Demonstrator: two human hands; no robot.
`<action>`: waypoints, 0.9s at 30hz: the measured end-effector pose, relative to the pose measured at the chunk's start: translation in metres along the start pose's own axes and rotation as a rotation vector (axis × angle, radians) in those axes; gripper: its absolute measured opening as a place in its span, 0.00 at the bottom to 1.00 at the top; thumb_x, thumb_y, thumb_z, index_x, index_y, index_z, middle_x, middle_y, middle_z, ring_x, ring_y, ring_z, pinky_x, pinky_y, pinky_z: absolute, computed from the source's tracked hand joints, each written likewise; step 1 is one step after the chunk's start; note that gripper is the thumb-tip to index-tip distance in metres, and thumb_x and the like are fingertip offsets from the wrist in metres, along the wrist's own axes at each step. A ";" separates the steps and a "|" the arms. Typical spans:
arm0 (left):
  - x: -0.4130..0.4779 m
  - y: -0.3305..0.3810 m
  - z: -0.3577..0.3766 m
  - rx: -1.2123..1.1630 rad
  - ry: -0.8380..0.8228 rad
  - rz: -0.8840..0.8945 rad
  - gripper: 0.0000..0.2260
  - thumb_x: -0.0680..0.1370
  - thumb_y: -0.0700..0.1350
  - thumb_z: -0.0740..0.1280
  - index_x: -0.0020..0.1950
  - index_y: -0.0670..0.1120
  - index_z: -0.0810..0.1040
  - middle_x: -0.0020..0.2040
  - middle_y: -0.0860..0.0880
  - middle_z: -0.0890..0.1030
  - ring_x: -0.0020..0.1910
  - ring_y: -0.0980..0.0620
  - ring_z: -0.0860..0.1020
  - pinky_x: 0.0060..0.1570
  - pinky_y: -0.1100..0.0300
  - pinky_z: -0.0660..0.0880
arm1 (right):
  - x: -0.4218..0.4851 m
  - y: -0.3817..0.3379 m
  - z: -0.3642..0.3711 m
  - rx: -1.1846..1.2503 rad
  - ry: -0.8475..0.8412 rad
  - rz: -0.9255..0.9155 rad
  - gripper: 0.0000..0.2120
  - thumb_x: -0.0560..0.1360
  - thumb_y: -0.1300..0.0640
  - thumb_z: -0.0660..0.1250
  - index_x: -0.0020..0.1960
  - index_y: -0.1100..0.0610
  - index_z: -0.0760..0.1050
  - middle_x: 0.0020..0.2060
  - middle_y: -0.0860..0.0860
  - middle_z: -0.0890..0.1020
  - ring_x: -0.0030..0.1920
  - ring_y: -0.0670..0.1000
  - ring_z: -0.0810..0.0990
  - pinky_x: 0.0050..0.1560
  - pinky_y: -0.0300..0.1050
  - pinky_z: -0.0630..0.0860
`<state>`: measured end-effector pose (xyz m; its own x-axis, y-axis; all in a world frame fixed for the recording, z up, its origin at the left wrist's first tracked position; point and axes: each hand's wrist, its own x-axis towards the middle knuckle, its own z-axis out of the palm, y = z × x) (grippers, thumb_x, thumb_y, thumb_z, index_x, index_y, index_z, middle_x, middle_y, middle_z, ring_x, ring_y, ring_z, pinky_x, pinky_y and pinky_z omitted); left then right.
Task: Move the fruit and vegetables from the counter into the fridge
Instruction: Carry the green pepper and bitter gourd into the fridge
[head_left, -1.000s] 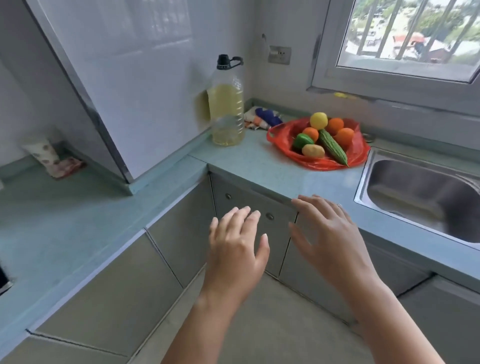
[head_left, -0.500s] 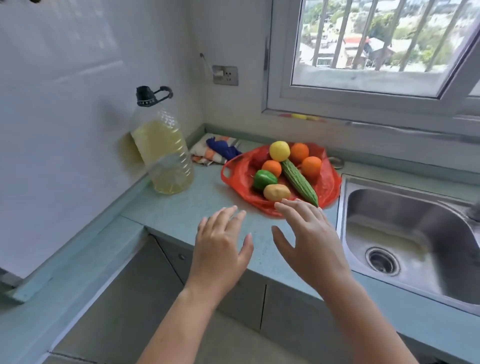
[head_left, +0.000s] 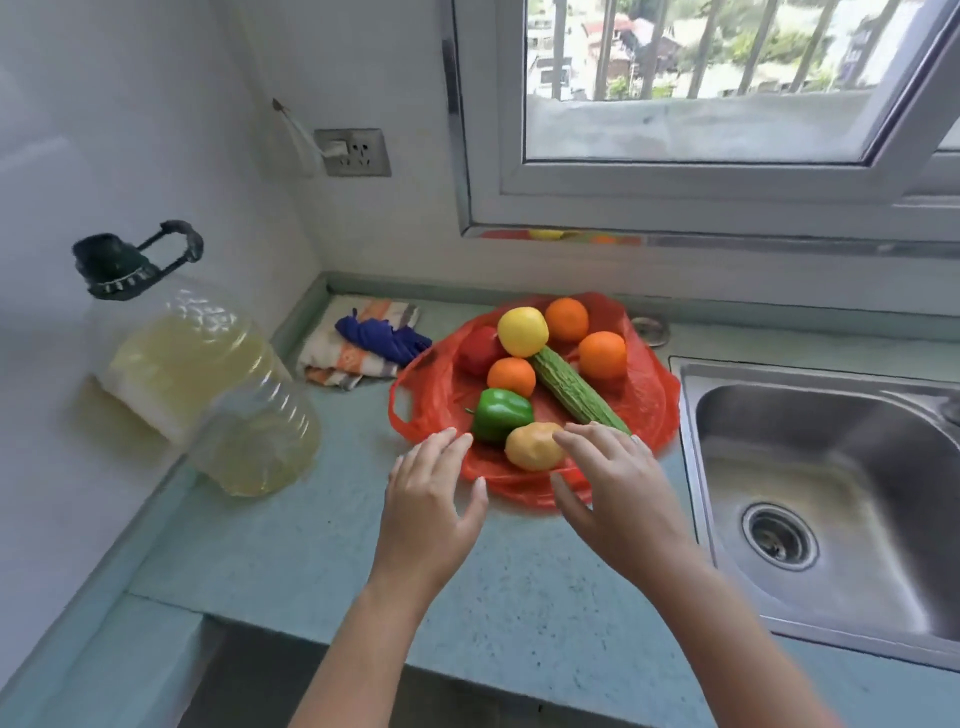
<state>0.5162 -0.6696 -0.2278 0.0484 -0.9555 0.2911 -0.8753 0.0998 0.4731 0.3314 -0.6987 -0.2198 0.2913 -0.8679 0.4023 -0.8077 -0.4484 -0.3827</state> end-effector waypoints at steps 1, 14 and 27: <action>0.012 -0.008 0.004 -0.012 -0.028 0.022 0.23 0.73 0.53 0.57 0.62 0.42 0.75 0.61 0.44 0.77 0.60 0.44 0.74 0.61 0.52 0.65 | 0.009 0.001 0.007 -0.011 -0.003 0.021 0.19 0.70 0.48 0.58 0.54 0.57 0.77 0.51 0.53 0.81 0.54 0.58 0.79 0.53 0.58 0.75; 0.119 -0.081 0.078 -0.139 -0.328 0.151 0.25 0.71 0.55 0.58 0.64 0.44 0.74 0.63 0.44 0.75 0.62 0.45 0.73 0.61 0.55 0.64 | 0.070 0.067 0.078 -0.144 -0.052 0.312 0.17 0.65 0.54 0.66 0.51 0.59 0.79 0.46 0.55 0.82 0.48 0.59 0.81 0.46 0.58 0.77; 0.152 -0.105 0.120 -0.224 -0.439 0.177 0.25 0.71 0.52 0.68 0.66 0.46 0.72 0.67 0.46 0.69 0.67 0.49 0.67 0.64 0.57 0.61 | 0.089 0.118 0.123 -0.097 -0.197 0.528 0.25 0.72 0.56 0.66 0.68 0.57 0.68 0.64 0.55 0.72 0.62 0.57 0.72 0.58 0.51 0.71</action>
<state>0.5576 -0.8584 -0.3324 -0.3394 -0.9402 0.0295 -0.7249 0.2814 0.6287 0.3253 -0.8553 -0.3310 -0.0824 -0.9965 0.0108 -0.9101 0.0708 -0.4084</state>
